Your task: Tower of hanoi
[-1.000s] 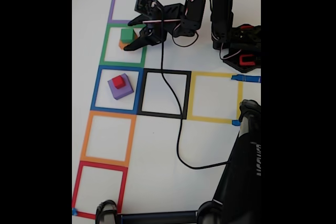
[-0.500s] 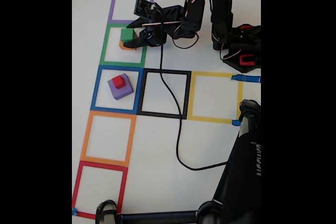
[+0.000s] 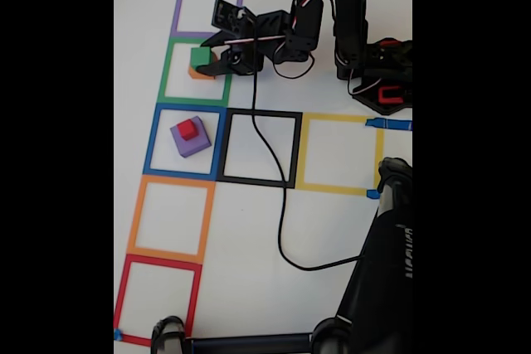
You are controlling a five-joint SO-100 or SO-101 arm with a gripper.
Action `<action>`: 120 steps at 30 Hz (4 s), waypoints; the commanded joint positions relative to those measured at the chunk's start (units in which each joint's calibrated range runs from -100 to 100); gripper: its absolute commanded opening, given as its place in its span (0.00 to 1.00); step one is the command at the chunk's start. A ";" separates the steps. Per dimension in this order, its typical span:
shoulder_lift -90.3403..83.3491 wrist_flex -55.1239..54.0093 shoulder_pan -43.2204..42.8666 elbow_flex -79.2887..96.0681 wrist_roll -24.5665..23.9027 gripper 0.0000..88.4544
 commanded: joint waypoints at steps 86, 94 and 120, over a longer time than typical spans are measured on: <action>2.27 14.64 31.31 -15.06 0.36 0.04; 8.49 6.86 30.26 -15.15 0.36 0.05; -4.43 19.33 29.97 -16.33 0.36 0.24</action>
